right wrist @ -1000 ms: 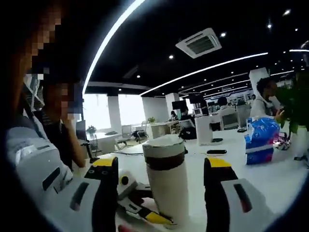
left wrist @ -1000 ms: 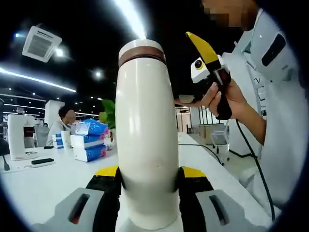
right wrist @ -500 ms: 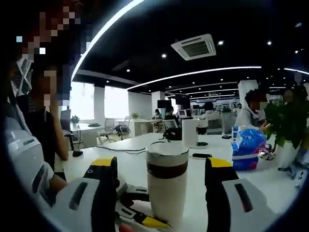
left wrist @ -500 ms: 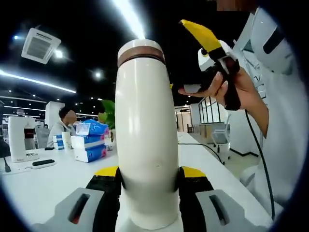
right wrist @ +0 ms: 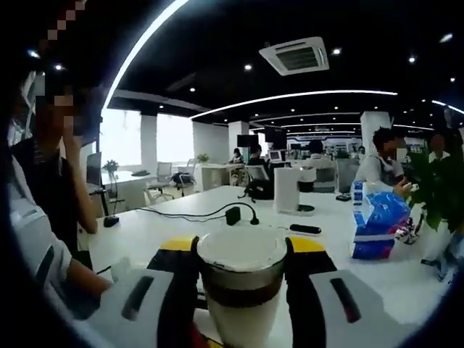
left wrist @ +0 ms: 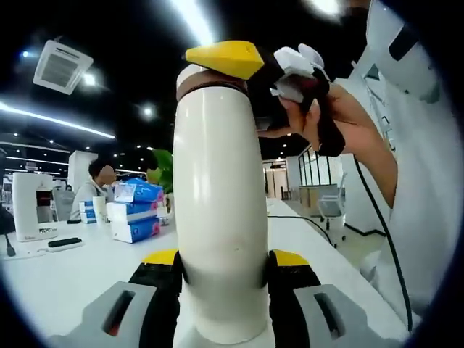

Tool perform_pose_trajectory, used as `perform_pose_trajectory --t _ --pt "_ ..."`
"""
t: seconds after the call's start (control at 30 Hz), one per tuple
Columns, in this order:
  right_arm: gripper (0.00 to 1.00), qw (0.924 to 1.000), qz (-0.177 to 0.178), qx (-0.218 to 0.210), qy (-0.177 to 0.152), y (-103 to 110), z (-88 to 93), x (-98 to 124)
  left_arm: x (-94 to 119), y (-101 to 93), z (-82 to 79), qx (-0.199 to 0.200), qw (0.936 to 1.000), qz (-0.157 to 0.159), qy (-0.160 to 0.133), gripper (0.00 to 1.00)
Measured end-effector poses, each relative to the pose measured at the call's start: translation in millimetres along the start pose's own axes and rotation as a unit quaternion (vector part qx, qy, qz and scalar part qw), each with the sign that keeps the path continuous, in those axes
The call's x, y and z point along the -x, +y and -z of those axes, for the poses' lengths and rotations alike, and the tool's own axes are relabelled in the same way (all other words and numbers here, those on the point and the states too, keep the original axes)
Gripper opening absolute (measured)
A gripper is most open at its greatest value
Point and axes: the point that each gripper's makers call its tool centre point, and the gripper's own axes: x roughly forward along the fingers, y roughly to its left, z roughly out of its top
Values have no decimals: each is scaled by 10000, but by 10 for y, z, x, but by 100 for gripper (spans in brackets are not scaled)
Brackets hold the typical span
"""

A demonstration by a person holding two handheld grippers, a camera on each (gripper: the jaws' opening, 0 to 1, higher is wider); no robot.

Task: Grasp the water cup twist off the cup lid place the cup lid on the table

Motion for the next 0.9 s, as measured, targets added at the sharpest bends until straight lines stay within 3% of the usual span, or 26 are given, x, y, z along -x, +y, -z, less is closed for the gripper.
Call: perform_pose_trajectory --t 0.2,0.4,0.47,0.83,0.9 --pt "49 9948 -962 -339 31 42 11 30 -7 0 -1 4 10000 -2 -3 48" --pt "49 9823 -1870 -12 112 106 27 66 -12 -9 0 -17 10000 8 -19 48" --pt "49 9790 -2014 37 322 122 108 68 -13 -4 0 -2 10000 5 -24 48" --pt "49 9650 -2620 56 -72 160 102 69 -31 -12 6 5 10000 22 -33 48" --pt "49 9589 -2834 115 -81 179 105 87 -34 -20 7 -13 10000 25 -37 48"
